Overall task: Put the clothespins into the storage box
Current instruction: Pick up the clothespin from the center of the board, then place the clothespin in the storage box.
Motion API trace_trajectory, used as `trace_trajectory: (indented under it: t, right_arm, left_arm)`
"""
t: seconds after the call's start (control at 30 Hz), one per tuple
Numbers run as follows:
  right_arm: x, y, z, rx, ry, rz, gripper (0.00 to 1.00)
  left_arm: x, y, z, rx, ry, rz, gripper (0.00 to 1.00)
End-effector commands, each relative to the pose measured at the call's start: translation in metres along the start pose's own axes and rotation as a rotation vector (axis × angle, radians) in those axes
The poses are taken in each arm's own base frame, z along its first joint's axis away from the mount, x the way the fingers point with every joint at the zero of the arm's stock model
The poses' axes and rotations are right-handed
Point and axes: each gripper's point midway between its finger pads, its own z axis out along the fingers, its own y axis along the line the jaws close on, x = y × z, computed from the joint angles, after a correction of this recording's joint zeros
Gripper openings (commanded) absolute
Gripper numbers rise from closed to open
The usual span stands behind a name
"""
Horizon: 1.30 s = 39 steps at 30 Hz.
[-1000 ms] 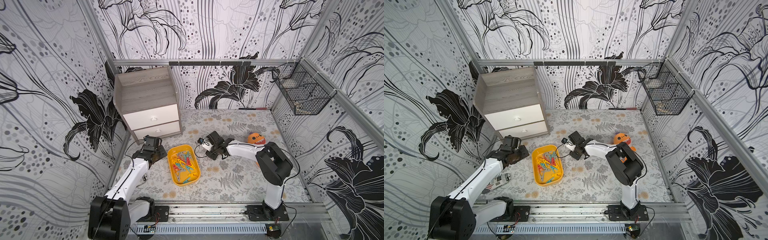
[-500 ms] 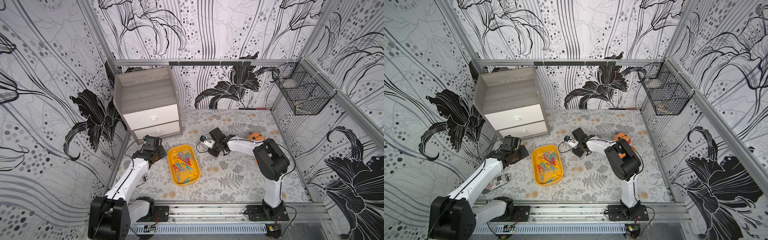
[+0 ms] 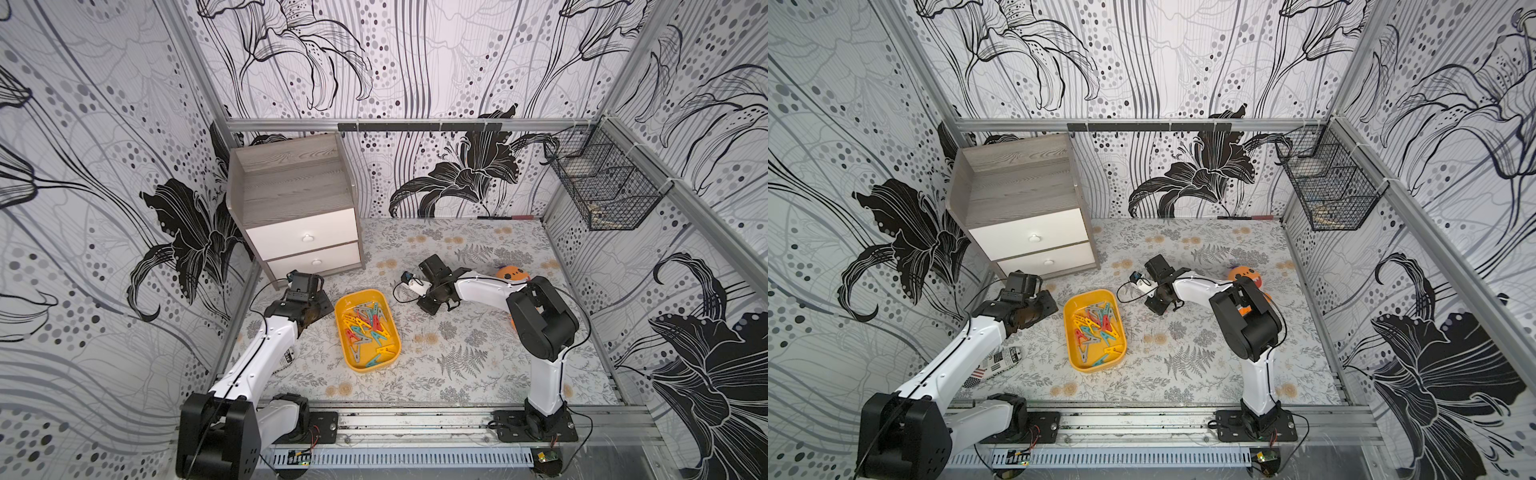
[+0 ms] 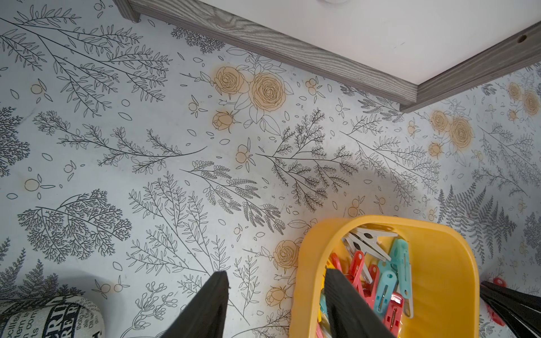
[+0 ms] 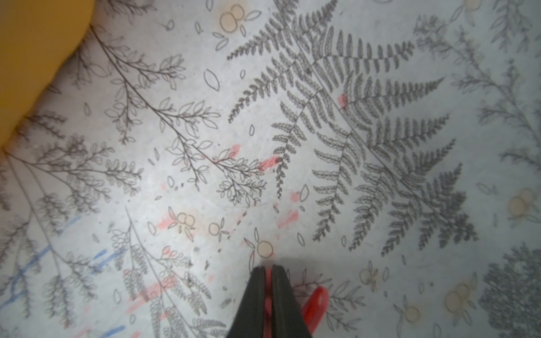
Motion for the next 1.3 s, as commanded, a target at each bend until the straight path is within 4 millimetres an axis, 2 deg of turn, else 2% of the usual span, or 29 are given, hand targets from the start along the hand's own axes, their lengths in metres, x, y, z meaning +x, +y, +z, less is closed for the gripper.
trace_trajectory:
  t: [0.0,0.1,0.17,0.23,0.37,0.53,0.77,0.9,1.07,1.13,1.2,1.27]
  right_arm:
    - [-0.016,-0.002,-0.019,-0.007,-0.035,0.121,0.08]
    - [-0.049,-0.002,-0.050,-0.029,-0.160,0.246,0.07]
    - [-0.070,0.009,-0.071,-0.062,-0.247,0.301,0.07]
    - [-0.087,0.026,-0.088,-0.095,-0.304,0.332,0.07]
    - [-0.110,0.063,-0.100,-0.134,-0.346,0.373,0.07]
    - [-0.124,0.119,-0.090,-0.179,-0.334,0.376,0.09]
    - [-0.113,0.172,-0.044,-0.225,-0.238,0.380,0.09]
    - [-0.103,0.178,-0.023,-0.201,-0.187,0.375,0.09]
    - [-0.097,0.175,-0.015,-0.177,-0.157,0.371,0.14]
    - [-0.101,0.175,-0.022,-0.181,-0.177,0.371,0.21]
    - [-0.111,0.172,-0.040,-0.182,-0.221,0.368,0.31]
    - [-0.120,0.168,-0.061,-0.177,-0.264,0.361,0.37]
  left_arm:
    - [-0.006,-0.004,-0.005,0.029,-0.017,0.011,0.58]
    - [-0.002,-0.002,-0.002,0.022,-0.007,0.012,0.58]
    - [-0.002,-0.001,-0.001,0.015,-0.008,0.012,0.58]
    - [-0.003,-0.001,0.000,0.013,-0.010,0.009,0.58]
    - [-0.005,-0.001,0.004,-0.002,-0.002,-0.002,0.59]
    - [-0.005,0.000,0.009,-0.017,-0.001,-0.026,0.59]
    - [-0.010,0.001,0.006,-0.010,-0.019,-0.069,0.60]
    - [-0.013,0.002,0.002,-0.007,-0.030,-0.072,0.60]
    - [-0.016,0.001,0.000,-0.006,-0.038,-0.069,0.60]
    - [-0.017,0.000,0.000,-0.005,-0.041,-0.067,0.60]
    - [-0.020,-0.002,0.000,0.000,-0.044,-0.068,0.60]
    - [-0.023,-0.004,0.000,0.006,-0.050,-0.066,0.60]
